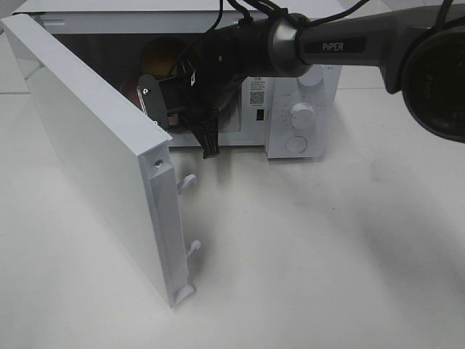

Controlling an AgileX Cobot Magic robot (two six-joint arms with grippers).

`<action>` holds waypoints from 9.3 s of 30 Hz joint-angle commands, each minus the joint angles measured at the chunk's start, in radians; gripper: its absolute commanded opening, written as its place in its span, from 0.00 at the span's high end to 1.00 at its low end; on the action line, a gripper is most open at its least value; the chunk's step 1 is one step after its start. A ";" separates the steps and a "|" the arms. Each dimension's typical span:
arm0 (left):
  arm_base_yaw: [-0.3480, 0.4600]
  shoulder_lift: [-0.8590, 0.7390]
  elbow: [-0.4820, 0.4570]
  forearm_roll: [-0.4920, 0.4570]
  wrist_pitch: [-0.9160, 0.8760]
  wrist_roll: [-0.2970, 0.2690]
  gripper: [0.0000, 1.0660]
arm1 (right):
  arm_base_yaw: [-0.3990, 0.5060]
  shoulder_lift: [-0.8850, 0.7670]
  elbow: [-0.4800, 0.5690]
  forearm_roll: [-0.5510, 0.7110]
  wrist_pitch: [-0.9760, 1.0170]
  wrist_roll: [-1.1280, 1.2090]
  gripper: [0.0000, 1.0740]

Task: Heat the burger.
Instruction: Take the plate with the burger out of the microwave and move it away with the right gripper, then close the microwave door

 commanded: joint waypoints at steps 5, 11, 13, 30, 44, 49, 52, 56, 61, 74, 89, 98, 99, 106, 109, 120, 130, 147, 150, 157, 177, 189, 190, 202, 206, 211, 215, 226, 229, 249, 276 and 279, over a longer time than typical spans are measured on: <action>0.001 -0.019 0.004 0.000 -0.005 0.002 0.16 | 0.000 -0.074 0.030 0.091 0.058 -0.208 1.00; 0.001 -0.019 0.004 0.000 -0.005 0.002 0.16 | -0.002 -0.119 0.100 0.173 0.042 -0.344 1.00; 0.001 -0.019 0.004 0.000 -0.005 0.002 0.16 | -0.002 -0.149 0.151 0.213 0.001 -0.404 1.00; 0.001 -0.019 0.004 0.001 -0.005 0.002 0.16 | -0.002 -0.290 0.350 0.339 -0.056 -0.579 1.00; 0.001 -0.019 0.004 0.000 -0.005 0.002 0.16 | -0.003 -0.382 0.491 0.442 -0.083 -0.685 1.00; 0.001 -0.019 0.004 0.000 -0.005 0.002 0.16 | -0.003 -0.422 0.537 0.434 -0.083 -0.685 1.00; 0.001 -0.019 0.004 0.000 -0.005 0.002 0.16 | -0.003 -0.447 0.572 0.409 -0.084 -0.680 1.00; 0.001 -0.019 0.004 0.000 -0.005 0.002 0.16 | -0.003 -0.473 0.617 0.394 -0.095 -0.680 1.00; 0.001 -0.019 0.004 0.000 -0.005 0.002 0.16 | -0.024 -0.534 0.693 0.517 -0.124 -0.775 1.00; 0.001 -0.019 0.004 0.000 -0.005 0.002 0.16 | -0.037 -0.641 0.787 0.554 -0.133 -0.786 1.00; 0.001 -0.019 0.004 0.000 -0.005 0.002 0.16 | -0.021 -0.775 0.943 0.580 -0.166 -0.786 1.00; 0.001 -0.019 0.004 0.000 -0.005 0.002 0.16 | 0.024 -0.862 1.047 0.580 -0.186 -0.761 1.00; 0.001 -0.019 0.004 0.000 -0.005 0.002 0.16 | 0.024 -0.862 1.047 0.580 -0.186 -0.761 1.00; 0.001 -0.019 0.004 0.000 -0.005 0.002 0.16 | 0.024 -0.933 1.130 0.580 -0.225 -0.740 1.00; 0.001 -0.019 0.004 0.000 -0.005 0.002 0.16 | 0.024 -0.946 1.140 0.580 -0.228 -0.731 1.00; 0.001 -0.019 0.004 0.000 -0.005 0.002 0.16 | 0.024 -1.044 1.251 0.529 -0.288 -0.625 1.00; 0.001 -0.019 0.004 0.000 -0.005 0.002 0.16 | 0.024 -1.136 1.326 0.362 -0.293 -0.436 1.00; 0.001 -0.019 0.004 0.000 -0.005 0.002 0.16 | 0.024 -1.397 1.457 -0.160 -0.211 0.149 1.00; 0.001 -0.019 0.004 0.000 -0.005 0.002 0.16 | 0.024 -1.439 1.461 -0.223 -0.158 0.208 1.00; 0.001 -0.019 0.004 0.000 -0.005 0.002 0.16 | 0.024 -1.517 1.465 -0.372 -0.047 0.384 1.00; 0.001 -0.019 0.004 0.000 -0.005 0.002 0.16 | 0.024 -1.581 1.465 -0.600 0.232 0.906 1.00; 0.001 -0.019 0.004 0.000 -0.005 0.002 0.16 | 0.024 -1.577 1.465 -0.773 0.389 1.252 1.00; 0.001 -0.019 0.004 0.000 -0.005 0.002 0.16 | 0.024 -1.572 1.465 -0.799 0.416 1.308 1.00; 0.001 -0.019 0.004 0.000 -0.005 0.002 0.16 | 0.024 -1.462 1.464 -0.886 0.506 1.621 1.00; 0.001 -0.019 0.004 0.000 -0.005 0.002 0.16 | 0.024 -1.387 1.452 -0.904 0.513 1.777 1.00; 0.001 -0.019 0.004 0.000 -0.005 0.002 0.16 | 0.024 -1.307 1.423 -0.932 0.551 1.901 1.00; 0.001 -0.019 0.004 0.000 -0.005 0.002 0.16 | 0.024 -1.221 1.401 -0.942 0.581 2.021 1.00; 0.001 -0.019 0.004 0.000 -0.005 0.002 0.16 | 0.024 -1.001 1.353 -0.949 0.576 2.256 1.00; 0.001 -0.019 0.004 0.000 -0.005 0.002 0.16 | 0.024 -0.949 1.352 -0.956 0.552 2.304 1.00; 0.001 -0.019 0.004 0.000 -0.005 0.002 0.16 | 0.021 -0.608 1.352 -1.046 0.466 2.631 0.97; 0.001 -0.019 0.004 0.000 -0.005 0.002 0.16 | 0.025 -0.510 1.332 -0.980 0.364 2.625 0.56; 0.001 -0.019 0.004 0.000 -0.005 0.002 0.16 | 0.025 -0.511 1.308 -0.925 0.365 2.544 0.56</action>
